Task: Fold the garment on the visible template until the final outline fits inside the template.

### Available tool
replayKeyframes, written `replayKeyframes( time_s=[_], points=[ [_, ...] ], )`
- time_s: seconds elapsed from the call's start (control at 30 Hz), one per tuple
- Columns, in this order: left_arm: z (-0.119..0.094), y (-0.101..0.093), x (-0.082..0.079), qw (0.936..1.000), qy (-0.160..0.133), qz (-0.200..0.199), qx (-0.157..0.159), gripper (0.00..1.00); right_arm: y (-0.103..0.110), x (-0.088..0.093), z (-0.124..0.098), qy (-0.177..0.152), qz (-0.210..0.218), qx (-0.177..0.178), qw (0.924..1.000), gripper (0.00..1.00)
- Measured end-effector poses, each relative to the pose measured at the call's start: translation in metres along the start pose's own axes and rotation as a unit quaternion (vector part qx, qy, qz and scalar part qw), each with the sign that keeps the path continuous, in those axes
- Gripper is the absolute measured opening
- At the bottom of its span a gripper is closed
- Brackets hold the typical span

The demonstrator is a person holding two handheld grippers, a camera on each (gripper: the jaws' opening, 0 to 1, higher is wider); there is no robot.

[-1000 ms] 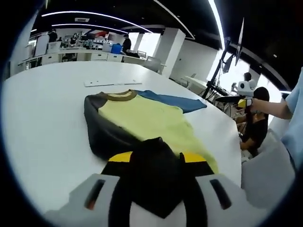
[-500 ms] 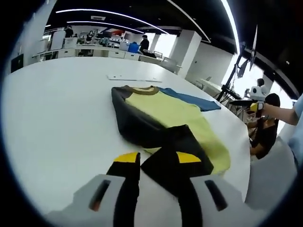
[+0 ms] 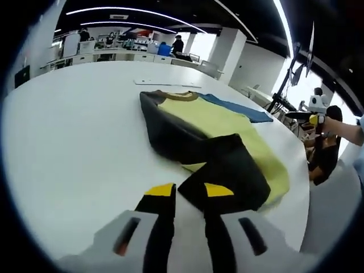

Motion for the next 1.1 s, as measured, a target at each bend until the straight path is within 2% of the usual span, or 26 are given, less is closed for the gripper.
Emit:
replayKeyframes(
  time_s=[0.2,0.3,0.37,0.53,0.7,0.93,1.1],
  points=[
    [0.001,0.000,0.001,0.9999,0.009,0.011,-0.008,0.04,0.002,0.002,0.001,0.000,0.005,-0.001,1.0000,0.79],
    [0.001,0.002,0.001,0.9999,0.005,-0.003,-0.008,0.01,0.003,0.003,0.001,0.002,0.005,-0.001,1.0000,0.78],
    [0.001,0.001,0.002,0.9988,-0.003,-0.049,-0.004,0.00,0.003,0.003,0.000,0.001,0.007,-0.001,1.0000,0.78],
    [-0.007,0.002,-0.004,0.9990,-0.015,-0.041,-0.004,0.00,0.003,0.002,0.000,0.000,0.009,0.002,1.0000,0.77],
    [-0.033,0.003,-0.016,0.9988,-0.038,-0.030,-0.008,0.00,0.007,0.002,0.000,-0.001,0.012,0.000,0.9999,0.77],
    [-0.086,0.024,-0.024,0.9962,-0.066,-0.024,-0.052,0.00,0.017,-0.002,0.004,0.000,0.001,-0.006,1.0000,0.77],
    [-0.119,0.038,-0.023,0.9934,-0.074,-0.029,-0.082,0.00,0.023,-0.006,0.005,0.001,-0.008,-0.010,0.9999,0.77]
  ],
)
Point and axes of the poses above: the point that each gripper's makers call its tool centre point, and the gripper's own axes: z roughly forward along the fingers, y roughly to its left, x roughly out of its underside, the point moved 4 cm from there along -z, roughly backward along the fingers, and after that the axes turned 15 degrees about x, right-handed, at the moved point
